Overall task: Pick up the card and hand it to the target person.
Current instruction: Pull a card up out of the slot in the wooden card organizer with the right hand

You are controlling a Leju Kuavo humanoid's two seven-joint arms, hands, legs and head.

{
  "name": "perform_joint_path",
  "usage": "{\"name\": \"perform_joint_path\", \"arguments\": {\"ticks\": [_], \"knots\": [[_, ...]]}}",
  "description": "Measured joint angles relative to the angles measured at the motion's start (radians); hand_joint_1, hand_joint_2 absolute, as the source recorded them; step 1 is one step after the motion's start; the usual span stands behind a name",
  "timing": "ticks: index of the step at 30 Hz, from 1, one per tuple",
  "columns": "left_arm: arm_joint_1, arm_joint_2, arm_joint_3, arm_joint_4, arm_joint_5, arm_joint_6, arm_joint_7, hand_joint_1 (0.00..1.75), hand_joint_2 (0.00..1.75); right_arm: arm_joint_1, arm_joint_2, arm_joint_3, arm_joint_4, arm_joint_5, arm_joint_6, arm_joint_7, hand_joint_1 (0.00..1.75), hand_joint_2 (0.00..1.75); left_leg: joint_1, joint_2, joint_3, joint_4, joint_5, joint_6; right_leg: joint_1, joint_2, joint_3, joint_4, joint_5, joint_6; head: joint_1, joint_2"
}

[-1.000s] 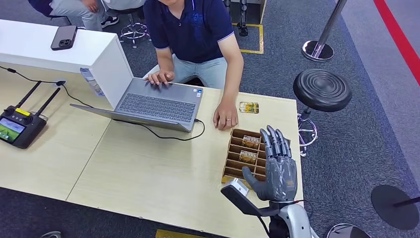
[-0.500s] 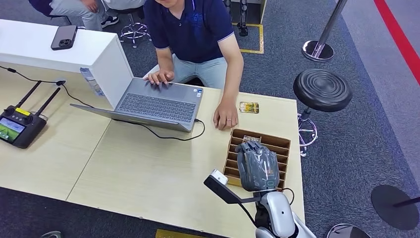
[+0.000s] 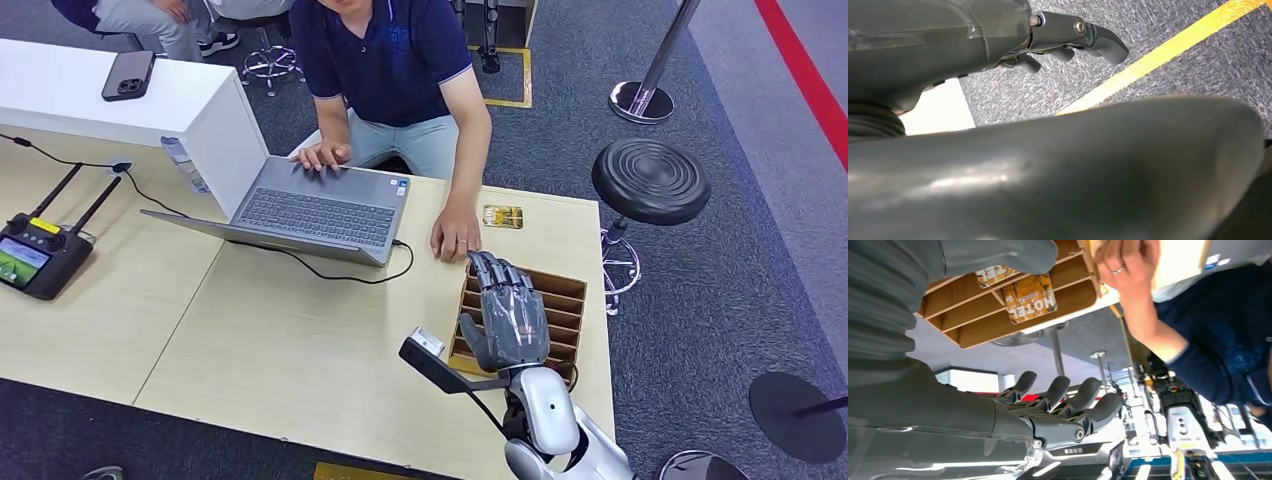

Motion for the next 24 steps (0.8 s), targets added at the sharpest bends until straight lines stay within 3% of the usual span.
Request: {"name": "perform_joint_path", "arguments": {"ticks": [5,6,10,11,24], "knots": [[0.0,0.0,0.003,0.0,0.0,0.0,-0.004,0.0,0.0,0.007,-0.002,-0.007,0.001,-0.025,-0.005,-0.002,0.6,1.75,0.0,0.0,0.0,0.0,0.0,0.0,0.0,0.0,0.0,0.0,0.0,0.0,0.0,0.0],[0.0,0.0,0.005,0.0,0.001,0.001,-0.007,0.0,0.0,0.012,-0.006,-0.012,0.001,-0.036,-0.009,-0.002,0.68,1.75,0.0,0.0,0.0,0.0,0.0,0.0,0.0,0.0,0.0,0.0,0.0,0.0,0.0,0.0],[0.001,0.0,0.017,0.002,0.0,0.004,-0.012,0.0,0.0,0.031,-0.03,-0.029,-0.009,-0.043,-0.017,0.012,1.3,1.75,0.0,0.0,0.0,0.0,0.0,0.0,0.0,0.0,0.0,0.0,0.0,0.0,0.0,0.0],[0.002,0.001,0.019,0.002,0.0,0.005,-0.012,0.0,0.0,0.036,-0.037,-0.035,-0.013,-0.044,-0.018,0.017,1.36,1.75,0.0,0.0,0.0,0.0,0.0,0.0,0.0,0.0,0.0,0.0,0.0,0.0,0.0,0.0],[0.009,0.005,0.036,0.005,0.0,0.014,-0.018,0.0,0.0,0.083,-0.111,-0.123,-0.111,-0.025,-0.01,0.061,1.42,1.75,0.0,-0.001,0.0,0.0,0.0,0.0,0.0,-0.001,0.0,0.0,0.0,0.0,0.0,0.0]]}}
